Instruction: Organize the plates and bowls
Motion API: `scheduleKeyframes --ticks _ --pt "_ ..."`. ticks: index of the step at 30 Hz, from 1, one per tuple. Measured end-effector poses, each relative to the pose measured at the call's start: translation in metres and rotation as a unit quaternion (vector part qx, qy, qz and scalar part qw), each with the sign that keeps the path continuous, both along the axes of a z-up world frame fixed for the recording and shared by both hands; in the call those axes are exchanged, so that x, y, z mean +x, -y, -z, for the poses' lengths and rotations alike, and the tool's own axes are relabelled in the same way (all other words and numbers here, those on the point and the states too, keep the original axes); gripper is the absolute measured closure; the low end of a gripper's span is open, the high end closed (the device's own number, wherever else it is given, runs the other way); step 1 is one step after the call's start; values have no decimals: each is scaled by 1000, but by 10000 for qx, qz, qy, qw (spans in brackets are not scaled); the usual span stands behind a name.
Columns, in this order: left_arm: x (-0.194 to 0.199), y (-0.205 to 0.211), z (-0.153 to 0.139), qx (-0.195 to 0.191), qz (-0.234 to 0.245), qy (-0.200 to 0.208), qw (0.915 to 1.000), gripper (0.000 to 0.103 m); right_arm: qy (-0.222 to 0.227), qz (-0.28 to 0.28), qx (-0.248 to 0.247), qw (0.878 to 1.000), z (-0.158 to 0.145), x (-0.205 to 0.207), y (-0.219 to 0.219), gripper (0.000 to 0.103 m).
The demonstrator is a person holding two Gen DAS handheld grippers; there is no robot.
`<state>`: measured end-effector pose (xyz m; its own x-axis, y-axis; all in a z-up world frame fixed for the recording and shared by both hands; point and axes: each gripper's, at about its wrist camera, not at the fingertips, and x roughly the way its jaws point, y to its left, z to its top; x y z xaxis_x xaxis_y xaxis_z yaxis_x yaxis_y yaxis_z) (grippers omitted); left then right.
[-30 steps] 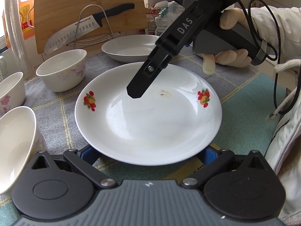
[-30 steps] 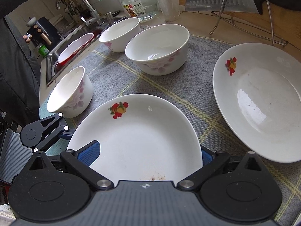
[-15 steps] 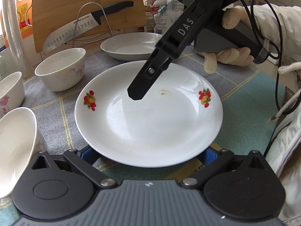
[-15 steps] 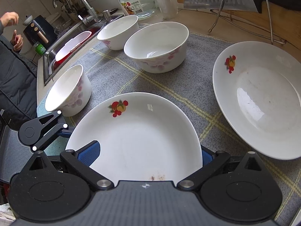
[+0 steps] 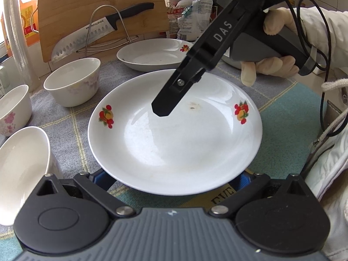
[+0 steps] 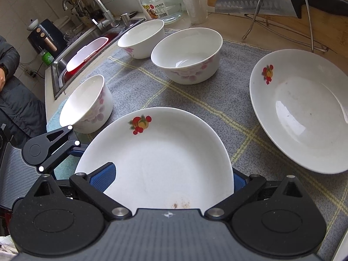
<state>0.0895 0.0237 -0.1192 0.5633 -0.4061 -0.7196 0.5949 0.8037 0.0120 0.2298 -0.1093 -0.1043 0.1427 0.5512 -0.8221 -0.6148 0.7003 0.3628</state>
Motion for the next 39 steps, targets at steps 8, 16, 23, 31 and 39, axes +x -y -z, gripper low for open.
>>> scheduleKeyframes --ticks 8,16,23,31,39 --pt "-1 8 -11 21 101 32 9999 1 165 58 23 9998 -14 -7 11 0" --pt "1 24 -22 50 245 70 9997 1 296 210 56 9993 -24 -12 32 0" --pt "7 44 -32 56 460 110 9989 1 425 448 69 9981 -33 -16 56 0" --pt "19 72 -39 68 786 162 9967 1 552 796 82 9953 -41 -20 90 0" --pt "31 101 -44 74 1130 171 9934 1 649 1105 38 9917 -45 -25 126 0"
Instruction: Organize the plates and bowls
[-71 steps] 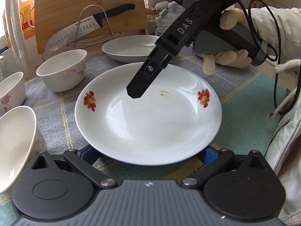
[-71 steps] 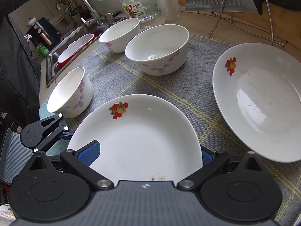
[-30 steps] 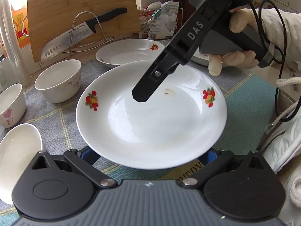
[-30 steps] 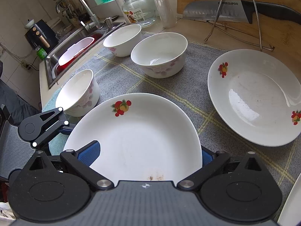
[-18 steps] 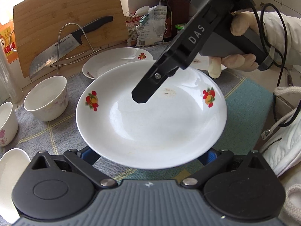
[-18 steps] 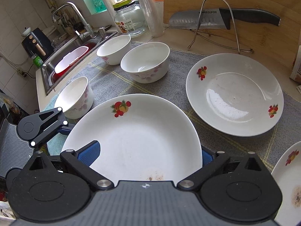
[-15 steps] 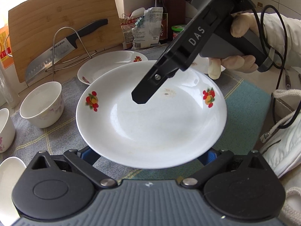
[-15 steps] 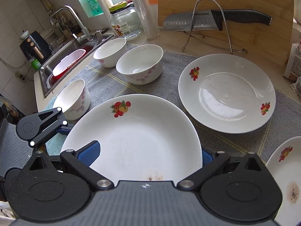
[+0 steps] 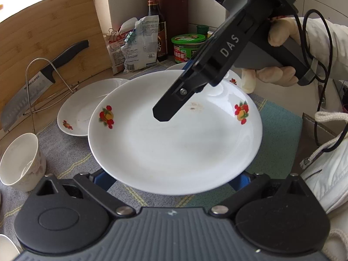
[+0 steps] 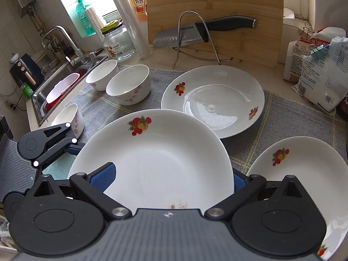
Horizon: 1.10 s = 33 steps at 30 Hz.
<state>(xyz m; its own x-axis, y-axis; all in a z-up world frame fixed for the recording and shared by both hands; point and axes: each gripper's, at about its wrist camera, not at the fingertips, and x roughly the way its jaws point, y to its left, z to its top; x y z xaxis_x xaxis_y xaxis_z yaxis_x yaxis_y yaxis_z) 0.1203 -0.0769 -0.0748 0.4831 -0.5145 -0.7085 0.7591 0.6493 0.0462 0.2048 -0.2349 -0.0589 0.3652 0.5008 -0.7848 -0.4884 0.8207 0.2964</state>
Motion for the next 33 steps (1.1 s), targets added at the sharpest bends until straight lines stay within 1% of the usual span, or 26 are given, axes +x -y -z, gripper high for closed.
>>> scheduleKeyframes --ticks 14,33 --pt "23 53 -2 25 534 -10 9986 1 80 540 -25 9985 -3 -3 60 0" --pt "47 106 5 133 884 -40 9960 1 79 1025 60 9947 8 8 119 0"
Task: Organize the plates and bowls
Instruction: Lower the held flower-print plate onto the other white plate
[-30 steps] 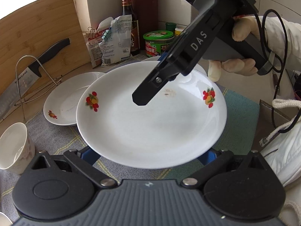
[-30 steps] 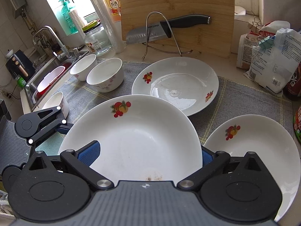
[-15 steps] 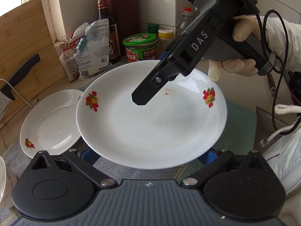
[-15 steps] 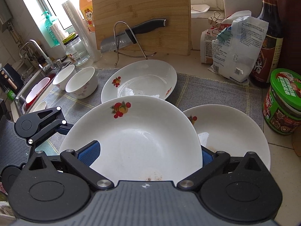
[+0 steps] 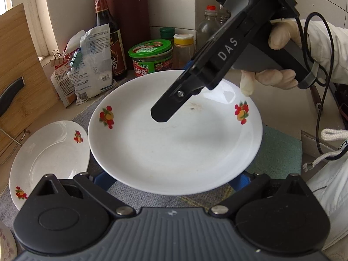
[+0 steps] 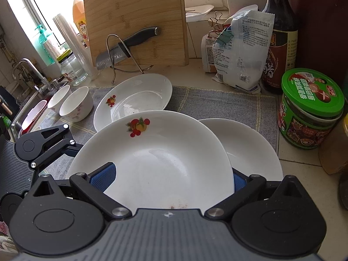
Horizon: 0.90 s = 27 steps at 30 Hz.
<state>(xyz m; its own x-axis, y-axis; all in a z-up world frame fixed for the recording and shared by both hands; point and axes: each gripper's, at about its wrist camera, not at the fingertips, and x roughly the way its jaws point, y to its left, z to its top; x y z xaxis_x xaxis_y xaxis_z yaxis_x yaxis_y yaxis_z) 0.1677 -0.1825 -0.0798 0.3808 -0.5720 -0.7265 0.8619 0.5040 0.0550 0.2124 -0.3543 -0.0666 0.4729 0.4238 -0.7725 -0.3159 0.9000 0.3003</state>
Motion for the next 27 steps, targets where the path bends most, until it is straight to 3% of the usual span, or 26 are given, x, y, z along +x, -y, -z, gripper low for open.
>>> scheduleKeyframes --ticks 27 --pt "27 26 16 173 153 -237 9995 1 -169 313 130 9993 24 17 30 0"
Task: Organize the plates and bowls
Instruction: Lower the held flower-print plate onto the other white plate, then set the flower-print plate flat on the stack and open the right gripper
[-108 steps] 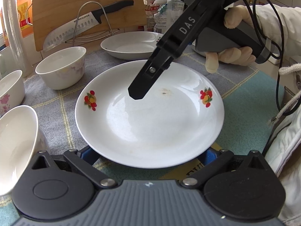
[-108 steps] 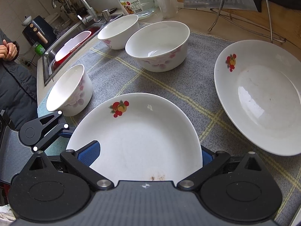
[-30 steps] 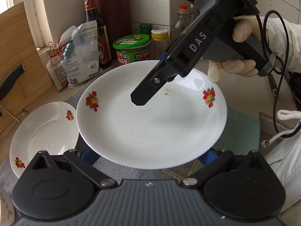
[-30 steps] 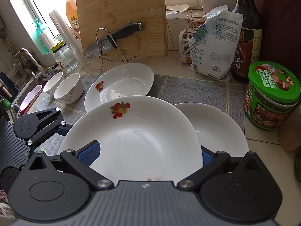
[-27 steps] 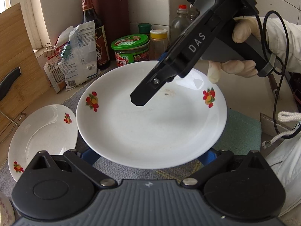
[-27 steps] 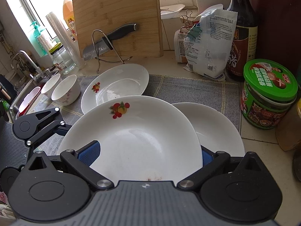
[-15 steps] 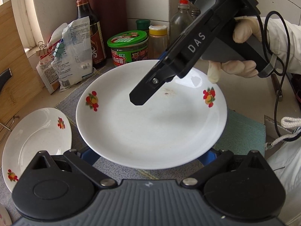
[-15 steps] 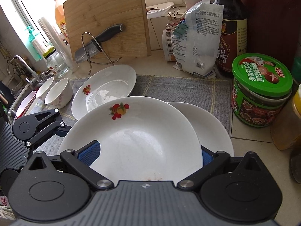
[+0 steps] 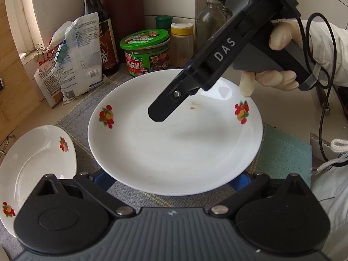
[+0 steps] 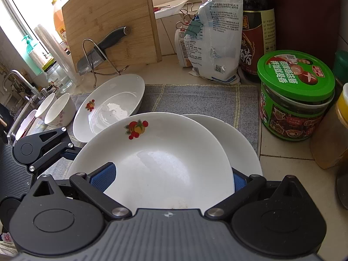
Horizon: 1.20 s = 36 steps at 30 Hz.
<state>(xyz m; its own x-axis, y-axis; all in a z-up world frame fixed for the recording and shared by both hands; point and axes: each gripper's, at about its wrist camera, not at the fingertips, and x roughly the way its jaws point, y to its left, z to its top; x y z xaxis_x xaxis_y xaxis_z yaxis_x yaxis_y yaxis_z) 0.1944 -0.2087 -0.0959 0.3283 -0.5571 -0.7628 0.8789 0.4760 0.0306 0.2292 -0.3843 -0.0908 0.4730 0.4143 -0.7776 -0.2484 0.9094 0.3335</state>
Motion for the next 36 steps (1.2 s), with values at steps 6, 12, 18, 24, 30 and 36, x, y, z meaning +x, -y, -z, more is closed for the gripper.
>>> scheduleKeyframes --ticks 6,12,18,24,30,36 --pt "1 2 2 59 24 -27 10000 1 -55 28 12 10000 5 1 1 0" --pt "1 4 4 88 22 -55 9999 1 -91 35 10 10000 7 2 1 0" --pt "2 4 5 104 22 -77 9999 1 -116 36 18 9999 8 2 1 0" --pt "3 5 6 146 50 -82 9998 1 -165 55 46 9998 10 2 3 0" --pt "4 7 7 224 70 -28 9997 1 -197 56 27 9998 11 1 4 0" --pt "6 6 7 292 21 108 9995 2 -244 151 -38 9996 12 -1 8 0"
